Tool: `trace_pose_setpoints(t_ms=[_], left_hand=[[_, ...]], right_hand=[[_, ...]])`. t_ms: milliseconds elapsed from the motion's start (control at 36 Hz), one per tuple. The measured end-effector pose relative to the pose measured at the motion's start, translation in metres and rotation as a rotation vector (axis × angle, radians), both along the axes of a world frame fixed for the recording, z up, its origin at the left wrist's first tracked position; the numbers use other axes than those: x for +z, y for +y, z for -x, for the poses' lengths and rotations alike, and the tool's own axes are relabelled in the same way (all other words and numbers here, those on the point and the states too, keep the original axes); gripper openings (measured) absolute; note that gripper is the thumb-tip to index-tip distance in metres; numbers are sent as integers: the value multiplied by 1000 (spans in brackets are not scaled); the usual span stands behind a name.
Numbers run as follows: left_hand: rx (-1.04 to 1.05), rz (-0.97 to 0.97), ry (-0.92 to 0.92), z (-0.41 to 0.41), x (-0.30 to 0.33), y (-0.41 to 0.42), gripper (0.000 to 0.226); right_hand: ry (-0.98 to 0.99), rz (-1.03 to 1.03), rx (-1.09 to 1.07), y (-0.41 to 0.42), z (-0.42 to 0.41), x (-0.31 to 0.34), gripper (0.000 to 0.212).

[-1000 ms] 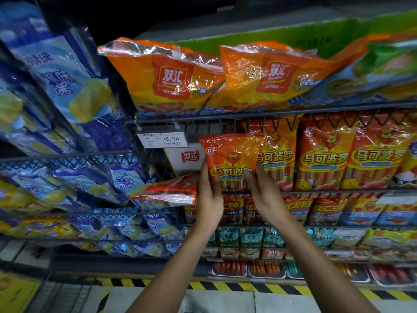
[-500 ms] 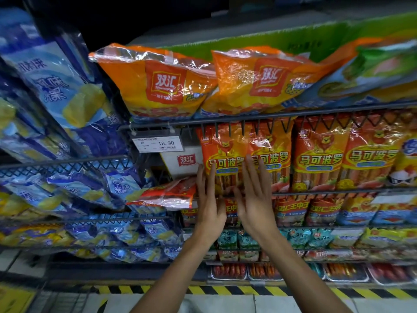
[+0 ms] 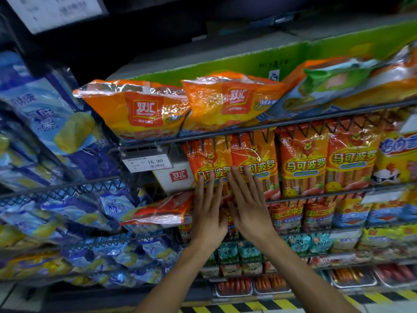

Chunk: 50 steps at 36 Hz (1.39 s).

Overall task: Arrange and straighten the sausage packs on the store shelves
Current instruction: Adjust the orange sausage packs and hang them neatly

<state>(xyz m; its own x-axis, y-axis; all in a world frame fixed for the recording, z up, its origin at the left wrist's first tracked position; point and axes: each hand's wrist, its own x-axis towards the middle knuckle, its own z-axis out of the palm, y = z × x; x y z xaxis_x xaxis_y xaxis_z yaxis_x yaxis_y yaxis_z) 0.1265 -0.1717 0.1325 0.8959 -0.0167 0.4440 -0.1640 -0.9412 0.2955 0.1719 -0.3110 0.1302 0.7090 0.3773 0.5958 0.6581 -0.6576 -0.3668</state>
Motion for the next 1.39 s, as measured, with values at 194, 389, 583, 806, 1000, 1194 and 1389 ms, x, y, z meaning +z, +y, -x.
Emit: trace_pose_setpoints(t_ms=[194,389,583,806,1000,1194,1389], left_hand=[[-45,5,51,1,7,0,97],[-249,64,100,20,9,30,78],[-139,202,340,77,-6,72,55],[247,545,203,100,4,116,32],[284,754,175,93,19,136,29],[81,804,61,85,27,148,58],[-58,869,-104,101,45,162,53]], right_hand=[[8,-9,20,-10,4,-18,69],[115,-181,73,1,15,-20,65],[143,-285,208,22,27,-23,58],[398,-176,330,57,40,1,68],[402,-140,281,92,45,9,81],[323,-295,234,106,45,18,65],[332,-363,206,97,60,45,56]])
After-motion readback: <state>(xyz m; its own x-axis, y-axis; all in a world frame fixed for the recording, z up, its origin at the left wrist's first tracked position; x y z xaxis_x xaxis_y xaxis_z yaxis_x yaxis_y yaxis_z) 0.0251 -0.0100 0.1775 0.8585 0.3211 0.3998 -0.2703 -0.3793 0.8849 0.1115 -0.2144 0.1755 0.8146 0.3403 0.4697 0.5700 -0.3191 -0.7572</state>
